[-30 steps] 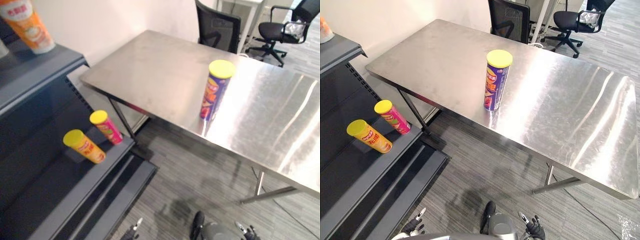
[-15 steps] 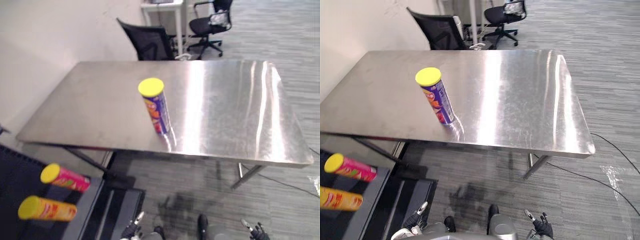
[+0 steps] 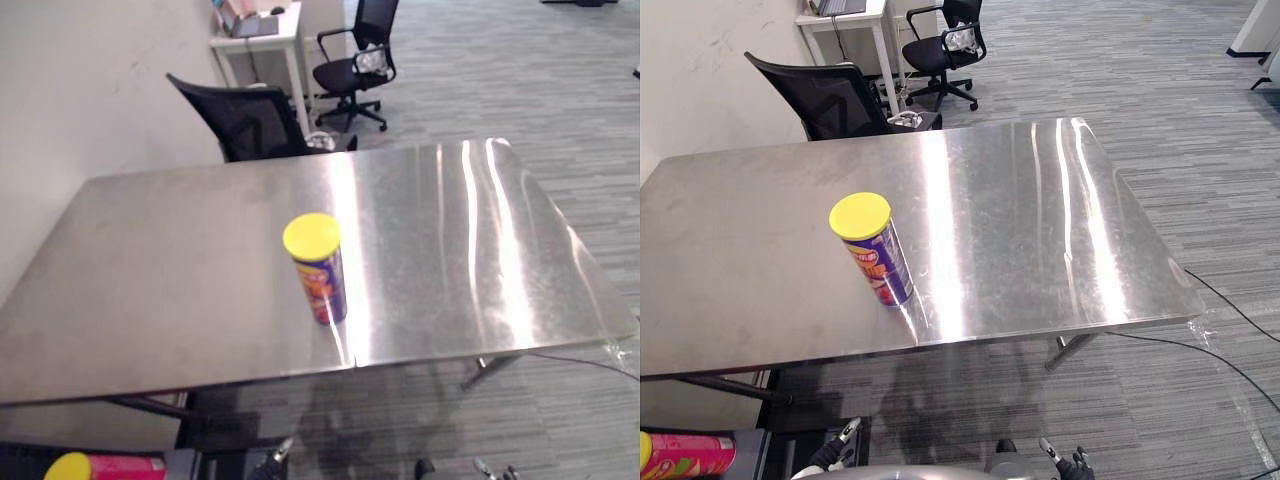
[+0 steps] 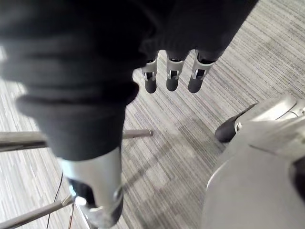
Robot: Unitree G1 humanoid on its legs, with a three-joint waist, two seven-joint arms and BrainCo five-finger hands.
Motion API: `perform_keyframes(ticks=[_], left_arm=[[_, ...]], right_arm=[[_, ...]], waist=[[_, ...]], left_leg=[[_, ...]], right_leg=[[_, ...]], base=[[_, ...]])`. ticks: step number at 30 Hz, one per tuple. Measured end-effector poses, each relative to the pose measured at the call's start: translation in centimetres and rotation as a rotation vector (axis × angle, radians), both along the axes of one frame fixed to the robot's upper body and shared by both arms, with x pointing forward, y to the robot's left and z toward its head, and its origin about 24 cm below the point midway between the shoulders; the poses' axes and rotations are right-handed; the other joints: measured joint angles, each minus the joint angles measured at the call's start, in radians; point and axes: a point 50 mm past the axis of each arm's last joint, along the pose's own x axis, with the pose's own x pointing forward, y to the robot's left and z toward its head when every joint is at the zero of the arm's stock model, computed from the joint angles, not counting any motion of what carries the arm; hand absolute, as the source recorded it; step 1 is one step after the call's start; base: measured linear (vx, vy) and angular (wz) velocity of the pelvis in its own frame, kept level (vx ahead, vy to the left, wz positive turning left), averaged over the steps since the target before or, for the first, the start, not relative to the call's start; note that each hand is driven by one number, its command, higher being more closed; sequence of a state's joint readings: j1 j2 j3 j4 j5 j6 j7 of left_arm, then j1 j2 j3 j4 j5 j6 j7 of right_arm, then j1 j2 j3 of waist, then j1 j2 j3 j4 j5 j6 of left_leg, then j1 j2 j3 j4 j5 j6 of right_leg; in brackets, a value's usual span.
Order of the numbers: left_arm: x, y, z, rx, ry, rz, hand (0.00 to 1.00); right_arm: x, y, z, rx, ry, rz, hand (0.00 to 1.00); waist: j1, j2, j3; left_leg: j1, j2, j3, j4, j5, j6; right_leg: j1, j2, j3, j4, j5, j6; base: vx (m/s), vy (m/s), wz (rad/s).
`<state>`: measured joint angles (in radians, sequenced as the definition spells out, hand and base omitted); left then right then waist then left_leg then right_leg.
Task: Put the gum and the chips on the shelf.
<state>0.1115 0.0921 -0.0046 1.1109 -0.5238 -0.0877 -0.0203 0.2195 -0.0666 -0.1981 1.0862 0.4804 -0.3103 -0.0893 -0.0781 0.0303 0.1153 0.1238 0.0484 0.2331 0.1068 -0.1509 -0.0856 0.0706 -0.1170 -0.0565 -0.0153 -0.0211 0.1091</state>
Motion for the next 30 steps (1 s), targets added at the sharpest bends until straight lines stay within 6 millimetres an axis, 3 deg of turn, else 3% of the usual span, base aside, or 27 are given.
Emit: perform_keyframes(ticks=[5, 9, 10, 13, 17, 19, 20, 24, 26, 28, 30], left_arm=[[-0.2, 0.2, 0.0, 0.026, 0.015, -0.005, 0.0], [-0.8, 1.3, 0.1, 0.061, 0.024, 0.055, 0.0], [-1.0, 1.8, 0.2, 0.08, 0.025, 0.084, 0.0], [-1.4, 2.7, 0.4, 0.116, 0.02, 0.104, 0.0], [-2.2, 3.7, 0.7, 0.164, 0.035, 0.112, 0.0], [-2.7, 3.5, 0.6, 0.165, 0.05, 0.117, 0.0], [-3.0, 3.5, 0.6, 0.164, 0.053, 0.117, 0.0], [-2.9, 3.3, 0.8, 0.168, 0.04, 0.109, 0.0], [-2.5, 3.3, 0.9, 0.168, 0.028, 0.105, 0.0], [-2.4, 3.3, 0.9, 0.179, 0.035, 0.067, 0.0], [-2.3, 3.3, 0.9, 0.179, 0.033, 0.064, 0.0]], right_arm=[[-1.3, -2.4, 0.4, -0.089, 0.047, -0.205, 0.0], [-1.3, -7.2, 2.3, -0.222, -0.019, -0.474, 0.0], [-1.2, -10.1, 3.9, -0.293, -0.082, -0.599, 0.0], [-0.9, -14.9, 7.3, -0.416, -0.207, -0.782, 0.0], [1.4, -18.3, 11.5, -0.525, -0.407, -0.914, 0.0], [2.6, -19.7, 14.7, -0.61, -0.539, -0.942, 0.0], [3.0, -19.9, 15.6, -0.633, -0.576, -0.945, 0.0], [6.9, -19.9, 23.4, -0.815, -0.861, -0.838, 0.0], [9.4, -18.2, 27.2, -0.905, -1.01, -0.702, 0.0], [12.8, -14.9, 30.9, -0.948, -1.181, -0.441, 0.0], [14.6, -12.7, 32.1, -0.934, -1.255, -0.259, 0.0]], waist=[[0.003, -0.007, -0.007], [0.005, -0.02, -0.015], [0.004, -0.026, -0.019], [0.003, -0.035, -0.025], [0.003, -0.047, -0.042], [0.001, -0.051, -0.054], [0.001, -0.045, -0.062], [-0.002, -0.034, -0.073], [-0.002, -0.04, -0.078], [0.0, -0.048, -0.083], [0.003, -0.05, -0.088]], left_leg=[[0.006, 0.009, 0.001, 0.0, -0.001, 0.001], [0.003, 0.017, 0.004, 0.0, -0.01, 0.015], [0.002, 0.012, 0.006, 0.0, -0.026, 0.029], [-0.001, 0.005, 0.009, -0.004, -0.053, 0.045], [-0.019, 0.003, 0.027, -0.015, -0.067, 0.055], [-0.032, 0.001, 0.027, -0.017, -0.068, 0.052], [-0.035, 0.0, 0.027, -0.018, -0.068, 0.05], [-0.043, 0.0, 0.01, -0.018, -0.065, 0.048], [-0.052, 0.001, 0.003, -0.017, -0.054, 0.053], [-0.052, 0.004, 0.0, -0.018, -0.052, 0.053], [-0.053, 0.005, -0.003, -0.019, -0.052, 0.053]], right_leg=[[0.001, 0.013, -0.022, -0.007, 0.019, -0.003], [0.001, 0.021, -0.034, -0.042, 0.063, -0.008], [0.001, 0.017, -0.036, -0.055, 0.064, -0.006], [0.0, 0.014, -0.047, -0.075, 0.067, -0.002], [-0.028, 0.01, -0.045, -0.089, 0.075, 0.002], [-0.038, 0.006, -0.058, -0.089, 0.071, -0.005], [-0.042, 0.006, -0.064, -0.089, 0.071, -0.006], [-0.048, -0.001, -0.092, -0.088, 0.073, -0.008], [-0.059, 0.0, -0.099, -0.088, 0.082, -0.006], [-0.06, 0.005, -0.103, -0.088, 0.089, -0.003], [-0.06, 0.006, -0.108, -0.089, 0.089, -0.003]], base=[[0.03, -0.021, -0.07], [-0.05, -0.009, -0.19], [-0.08, -0.005, -0.17], [-0.11, -0.004, -0.09], [-0.16, -0.026, -0.14], [-0.12, -0.04, -0.06], [-0.09, -0.039, -0.07], [-0.02, -0.018, 0.07], [0.03, -0.025, 0.09], [0.06, -0.021, 0.0], [0.05, -0.009, 0.02]])
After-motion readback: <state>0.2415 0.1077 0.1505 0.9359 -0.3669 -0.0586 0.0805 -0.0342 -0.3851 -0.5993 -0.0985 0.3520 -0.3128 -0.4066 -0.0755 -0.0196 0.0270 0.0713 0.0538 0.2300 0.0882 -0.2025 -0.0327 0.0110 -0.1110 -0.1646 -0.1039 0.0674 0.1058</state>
